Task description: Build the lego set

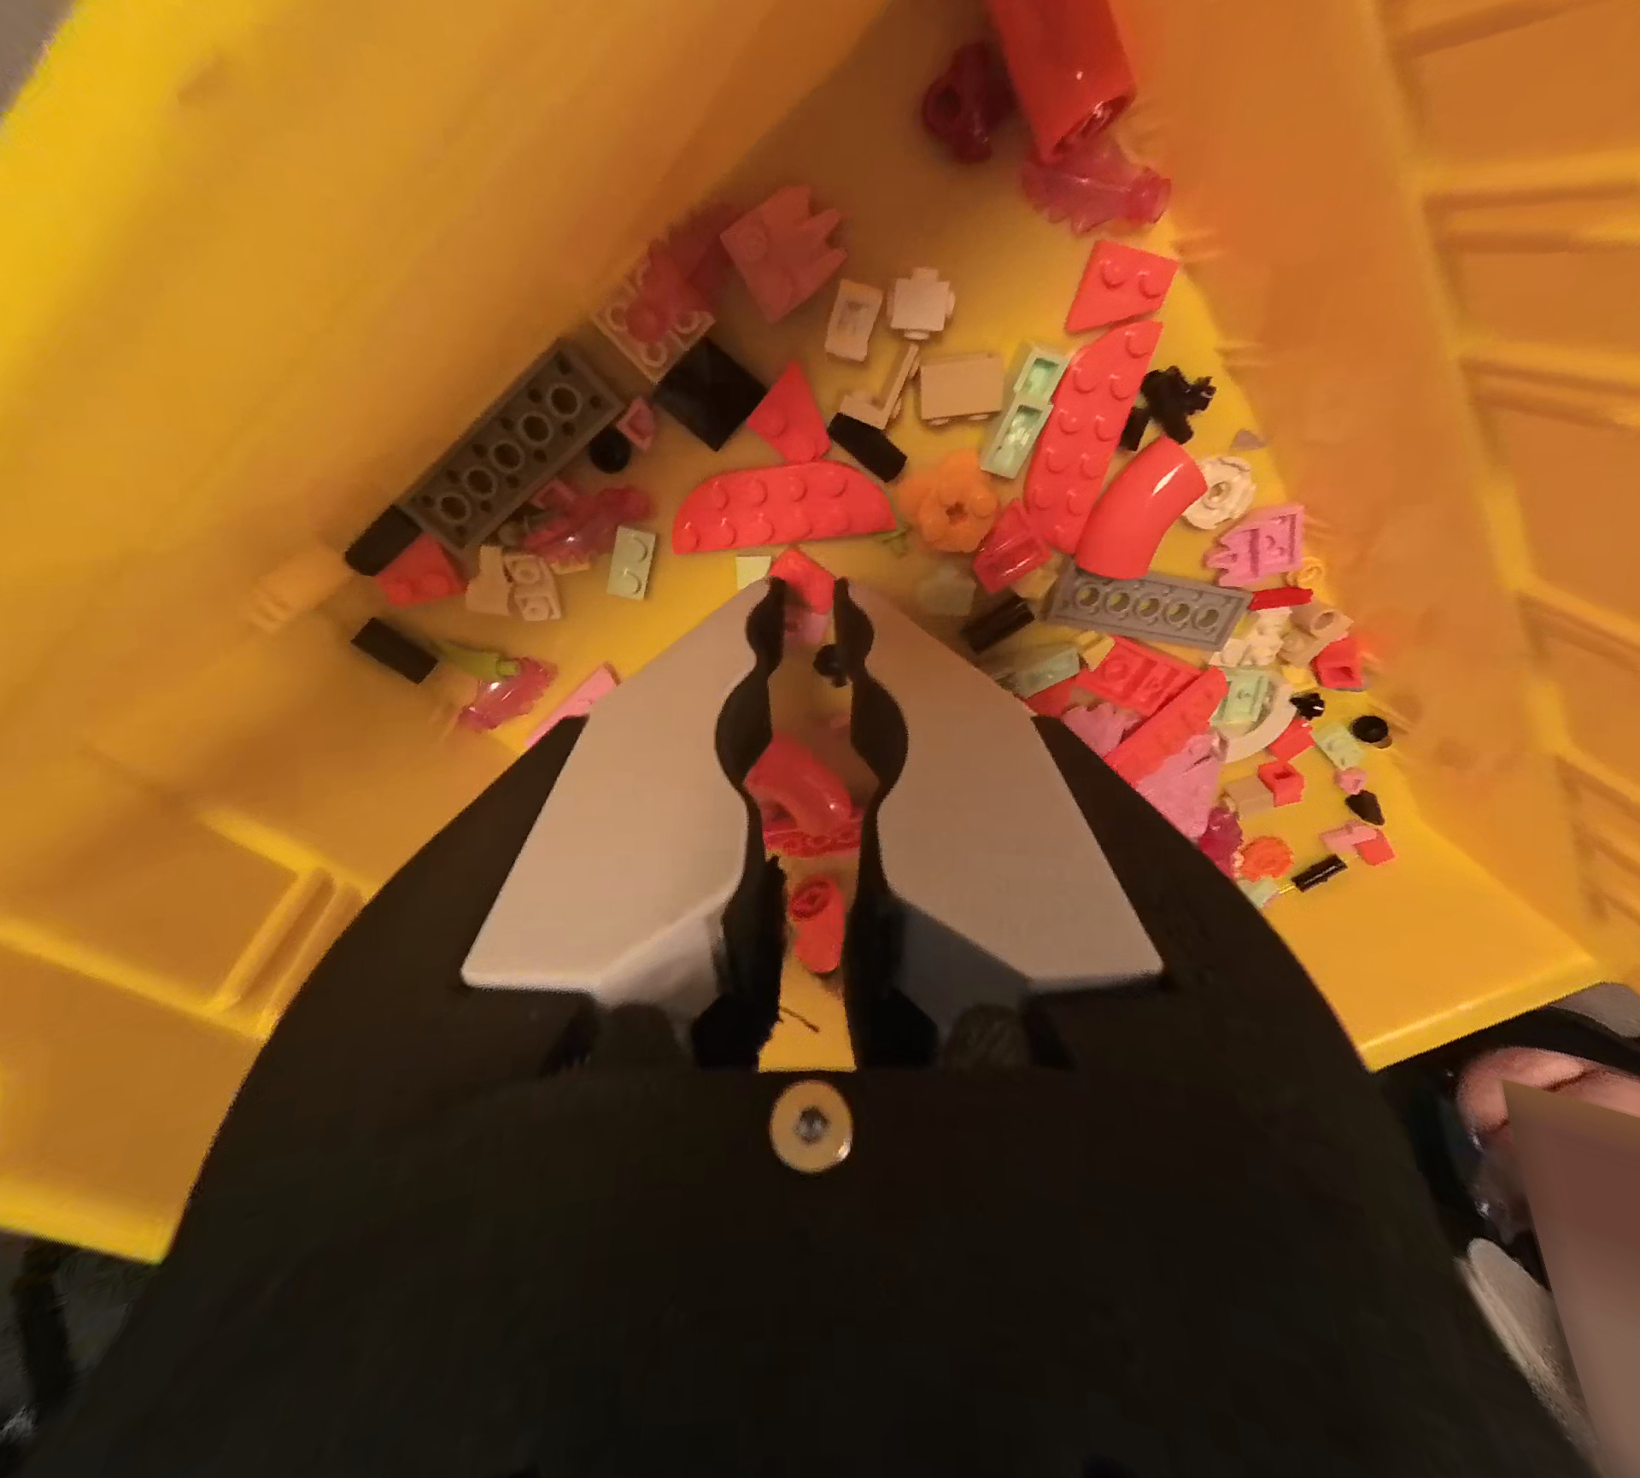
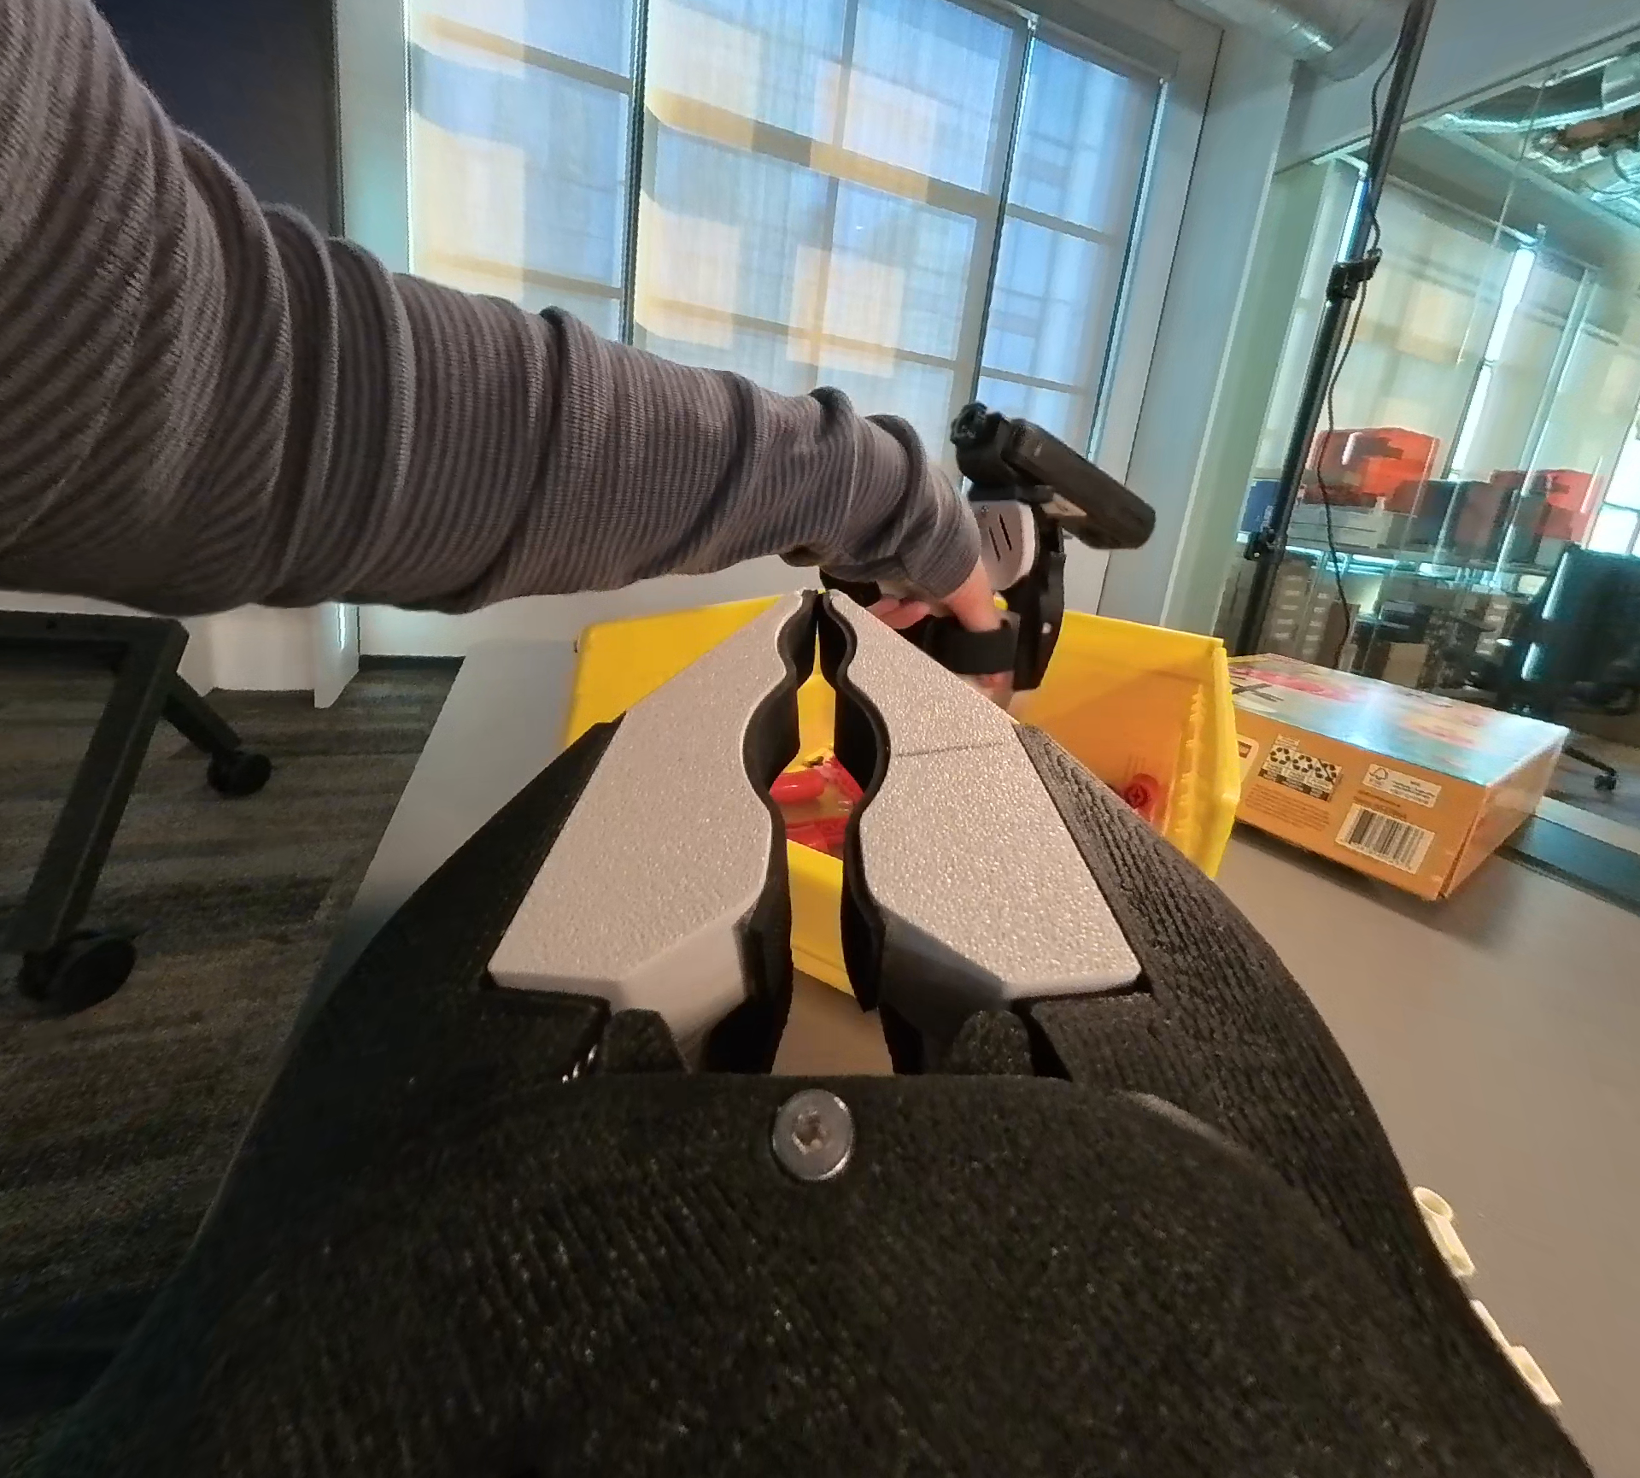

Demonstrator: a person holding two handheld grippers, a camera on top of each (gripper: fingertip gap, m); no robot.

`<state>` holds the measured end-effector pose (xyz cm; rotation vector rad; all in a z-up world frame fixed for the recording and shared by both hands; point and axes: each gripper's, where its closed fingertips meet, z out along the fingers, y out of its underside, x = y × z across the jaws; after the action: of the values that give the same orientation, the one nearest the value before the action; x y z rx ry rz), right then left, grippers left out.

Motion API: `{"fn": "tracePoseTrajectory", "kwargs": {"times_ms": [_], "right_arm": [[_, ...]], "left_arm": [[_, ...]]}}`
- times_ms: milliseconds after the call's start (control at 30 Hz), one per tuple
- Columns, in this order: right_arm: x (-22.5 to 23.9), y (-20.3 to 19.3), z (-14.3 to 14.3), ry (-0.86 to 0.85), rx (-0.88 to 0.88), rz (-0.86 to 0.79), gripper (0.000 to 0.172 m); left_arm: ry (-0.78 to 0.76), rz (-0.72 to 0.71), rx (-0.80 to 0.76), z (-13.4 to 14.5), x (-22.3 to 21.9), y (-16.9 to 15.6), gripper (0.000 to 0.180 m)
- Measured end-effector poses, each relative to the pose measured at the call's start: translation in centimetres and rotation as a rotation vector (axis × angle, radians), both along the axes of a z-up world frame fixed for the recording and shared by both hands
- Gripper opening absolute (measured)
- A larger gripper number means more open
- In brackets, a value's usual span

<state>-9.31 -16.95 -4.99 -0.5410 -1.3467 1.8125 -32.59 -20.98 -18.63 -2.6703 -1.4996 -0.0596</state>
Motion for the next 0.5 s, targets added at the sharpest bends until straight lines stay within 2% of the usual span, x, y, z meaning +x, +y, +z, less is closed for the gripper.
{"fn": "tracePoseTrajectory", "kwargs": {"times_ms": [100, 300, 500], "right_arm": [[0.00, -0.06, -0.01, 0.000, 0.003, 0.001, 0.000], [-0.05, -0.16, -0.07, -0.003, 0.005, 0.004, 0.000], [-0.07, -0.20, -0.07, -0.004, 0.005, 0.006, 0.000]], "left_arm": [[0.002, 0.028, 0.060, 0.33, -0.07, 0.60, 0.008], [0.030, 0.061, 0.056, 0.57, -0.73, 0.06, 0.010], [-0.015, 0.076, 0.043, -0.21, 0.03, -0.10, 0.012]]}}
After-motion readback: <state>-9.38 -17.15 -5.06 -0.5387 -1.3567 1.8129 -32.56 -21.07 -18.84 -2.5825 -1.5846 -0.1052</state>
